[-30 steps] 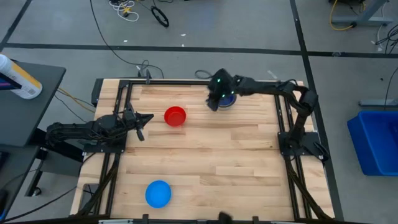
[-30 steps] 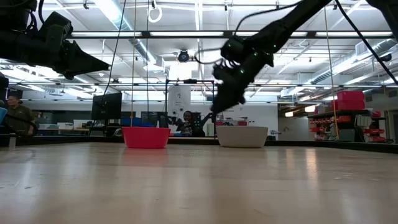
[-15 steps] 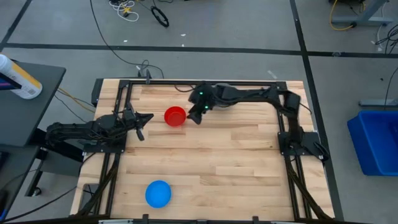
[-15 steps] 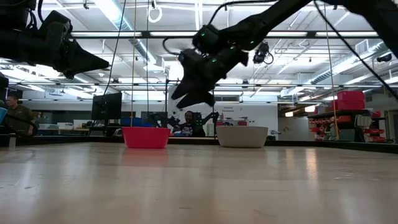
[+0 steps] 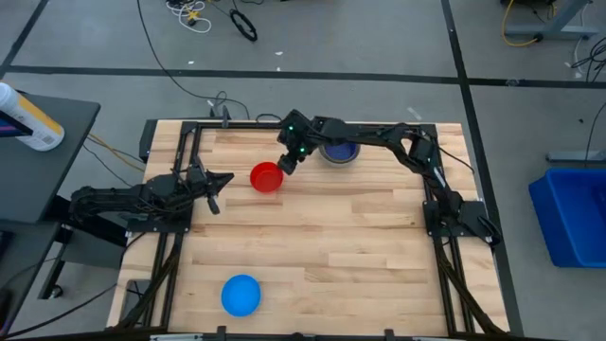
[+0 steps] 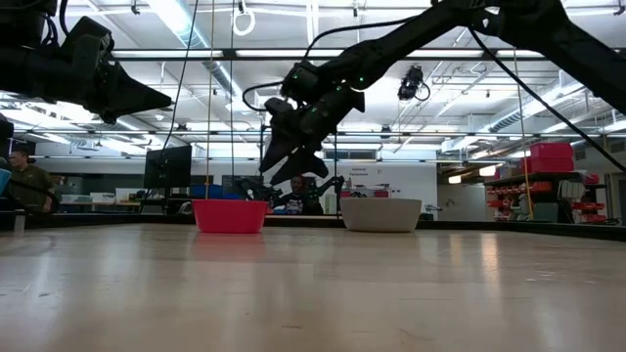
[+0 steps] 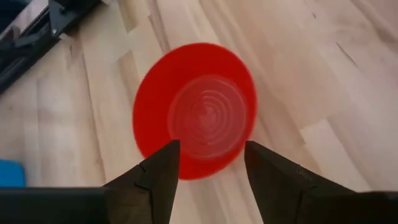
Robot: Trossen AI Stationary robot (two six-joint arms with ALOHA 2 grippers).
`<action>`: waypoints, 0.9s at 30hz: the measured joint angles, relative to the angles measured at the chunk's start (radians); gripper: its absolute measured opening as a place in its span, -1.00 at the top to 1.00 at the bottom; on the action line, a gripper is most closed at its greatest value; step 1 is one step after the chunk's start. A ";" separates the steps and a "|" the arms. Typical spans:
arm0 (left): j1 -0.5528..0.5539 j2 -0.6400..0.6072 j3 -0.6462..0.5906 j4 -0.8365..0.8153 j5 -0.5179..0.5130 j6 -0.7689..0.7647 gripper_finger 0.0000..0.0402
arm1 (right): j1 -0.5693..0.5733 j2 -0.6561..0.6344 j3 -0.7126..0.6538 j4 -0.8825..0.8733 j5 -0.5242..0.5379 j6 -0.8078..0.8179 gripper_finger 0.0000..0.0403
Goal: Nest bowls inside each other
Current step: Stack the red bowl on the dark blue bowl
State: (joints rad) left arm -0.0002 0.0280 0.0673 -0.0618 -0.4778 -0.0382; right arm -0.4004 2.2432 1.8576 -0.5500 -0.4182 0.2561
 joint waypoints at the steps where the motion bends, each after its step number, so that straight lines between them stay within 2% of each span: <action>1: 0.000 0.000 0.000 0.000 0.000 0.001 0.89 | -0.005 0.001 0.000 -0.003 -0.019 0.012 0.06; 10: 0.000 0.000 0.000 0.000 0.000 -0.003 0.89 | 0.009 0.021 0.002 0.003 -0.046 0.053 0.06; 13: 0.000 0.000 0.000 0.003 0.000 -0.006 0.89 | 0.023 0.033 -0.001 -0.011 -0.023 0.054 0.06; 27: 0.000 0.000 0.000 0.008 0.021 -0.008 0.89 | 0.057 0.121 0.000 -0.002 -0.103 0.129 0.09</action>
State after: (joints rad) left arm 0.0002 0.0280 0.0675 -0.0535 -0.4563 -0.0458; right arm -0.3431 2.3638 1.8576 -0.5515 -0.5209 0.3851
